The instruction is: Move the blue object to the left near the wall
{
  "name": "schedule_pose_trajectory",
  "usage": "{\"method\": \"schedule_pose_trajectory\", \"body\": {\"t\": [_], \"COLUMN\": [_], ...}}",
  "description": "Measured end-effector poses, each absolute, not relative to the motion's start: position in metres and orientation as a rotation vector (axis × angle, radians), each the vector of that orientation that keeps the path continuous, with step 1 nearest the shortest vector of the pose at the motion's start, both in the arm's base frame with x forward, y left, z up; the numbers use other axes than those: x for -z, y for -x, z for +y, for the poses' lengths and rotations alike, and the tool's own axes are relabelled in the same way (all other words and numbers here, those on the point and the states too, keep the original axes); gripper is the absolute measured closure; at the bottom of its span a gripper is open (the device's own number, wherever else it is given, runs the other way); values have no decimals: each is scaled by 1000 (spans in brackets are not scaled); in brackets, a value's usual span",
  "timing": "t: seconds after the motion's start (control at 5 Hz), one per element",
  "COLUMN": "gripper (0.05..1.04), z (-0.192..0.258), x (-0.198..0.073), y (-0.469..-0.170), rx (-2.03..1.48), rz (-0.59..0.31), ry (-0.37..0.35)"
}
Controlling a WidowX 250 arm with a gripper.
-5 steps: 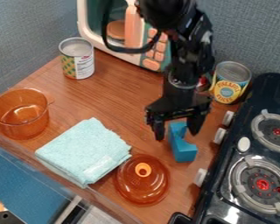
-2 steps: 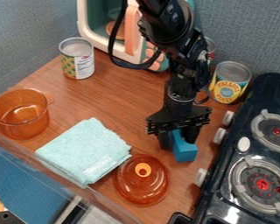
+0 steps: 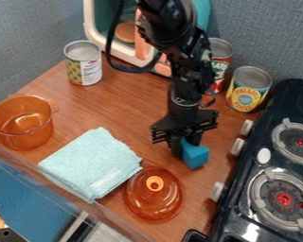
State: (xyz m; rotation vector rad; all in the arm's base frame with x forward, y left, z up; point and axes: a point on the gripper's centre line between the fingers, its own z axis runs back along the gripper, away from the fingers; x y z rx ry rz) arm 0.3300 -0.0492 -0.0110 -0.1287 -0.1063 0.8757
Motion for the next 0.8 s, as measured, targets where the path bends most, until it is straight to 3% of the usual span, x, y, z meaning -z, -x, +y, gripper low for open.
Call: {"method": "schedule_pose_trajectory", "body": {"t": [0.4,0.6,0.8], "gripper": [765,765,765], "z": [-9,36,80], "x": [-23,-30,-48], "y": [-338,-339,-335], "rx": [-1054,-1228,-1395], "rz": [-178,-187,-247], "ry": [179,174,223]}}
